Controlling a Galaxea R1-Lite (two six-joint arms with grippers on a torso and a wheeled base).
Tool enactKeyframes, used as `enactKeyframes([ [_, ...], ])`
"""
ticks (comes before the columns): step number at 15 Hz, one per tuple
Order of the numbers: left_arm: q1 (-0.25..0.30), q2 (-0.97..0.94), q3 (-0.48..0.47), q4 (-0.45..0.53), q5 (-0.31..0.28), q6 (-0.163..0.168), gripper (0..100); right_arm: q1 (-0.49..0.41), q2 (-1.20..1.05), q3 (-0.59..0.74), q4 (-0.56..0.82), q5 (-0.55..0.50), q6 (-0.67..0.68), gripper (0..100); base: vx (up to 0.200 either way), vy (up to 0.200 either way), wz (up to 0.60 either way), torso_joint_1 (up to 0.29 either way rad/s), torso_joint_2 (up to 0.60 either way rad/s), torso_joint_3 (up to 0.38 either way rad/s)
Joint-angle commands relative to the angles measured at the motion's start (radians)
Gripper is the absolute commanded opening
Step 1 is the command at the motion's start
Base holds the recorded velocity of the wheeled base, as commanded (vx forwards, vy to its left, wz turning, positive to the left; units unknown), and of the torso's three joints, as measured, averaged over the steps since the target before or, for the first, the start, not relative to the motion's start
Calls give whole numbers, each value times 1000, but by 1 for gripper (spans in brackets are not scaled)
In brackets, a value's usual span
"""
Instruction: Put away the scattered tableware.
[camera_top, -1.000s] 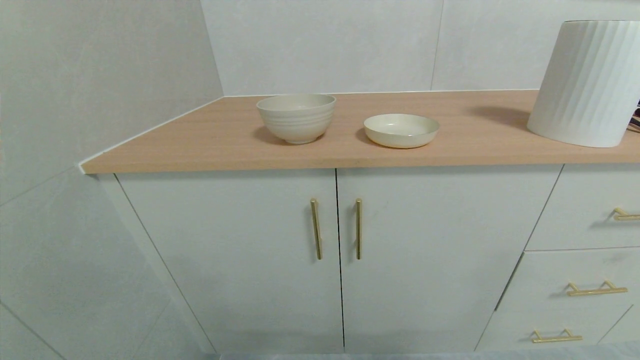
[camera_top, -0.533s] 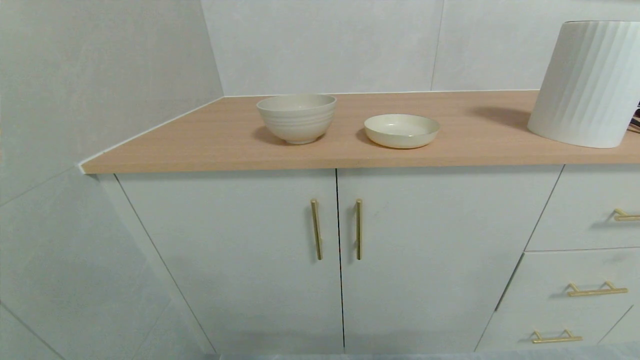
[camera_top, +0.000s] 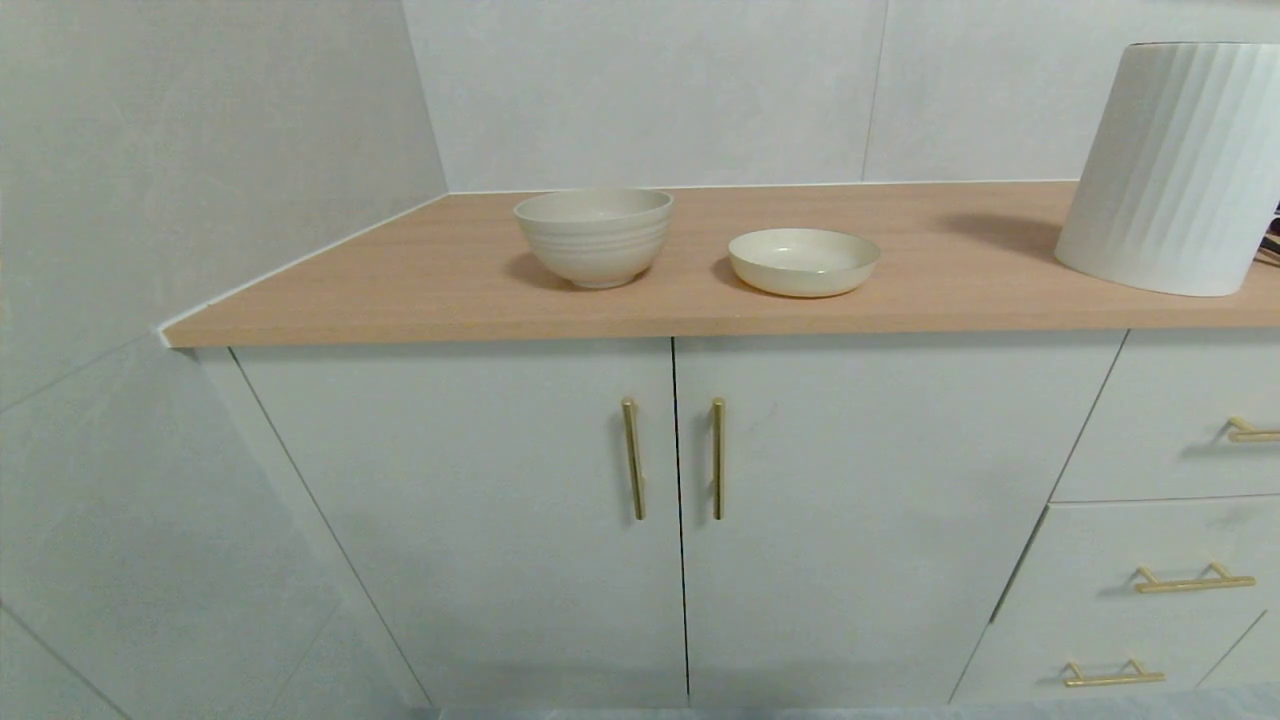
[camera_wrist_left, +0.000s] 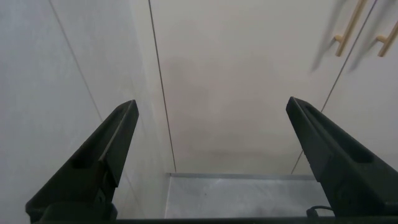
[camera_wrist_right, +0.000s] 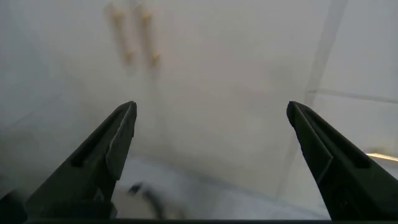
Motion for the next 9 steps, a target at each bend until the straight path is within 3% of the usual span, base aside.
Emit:
enactKeyframes([
  [1, 0, 0, 0, 0, 1, -1, 100, 77, 396, -81, 3, 103, 9, 100, 0, 0, 0, 0, 0, 0],
  [2, 0, 0, 0, 0, 1, -1, 100, 119, 468, -103, 1, 102, 10, 100, 0, 0, 0, 0, 0, 0],
  [3, 0, 0, 0, 0, 1, 1, 100, 227, 633, -160, -14, 96, 12, 100, 0, 0, 0, 0, 0, 0],
  [5, 0, 0, 0, 0, 1, 1, 100, 303, 800, -221, -77, 99, 24, 100, 0, 0, 0, 0, 0, 0],
  [7, 0, 0, 0, 0, 1, 1, 100, 399, 1048, -269, -287, 102, 45, 100, 0, 0, 0, 0, 0, 0],
  [9, 0, 0, 0, 0, 1, 1, 100, 450, 1191, -310, -405, 99, 82, 100, 0, 0, 0, 0, 0, 0],
])
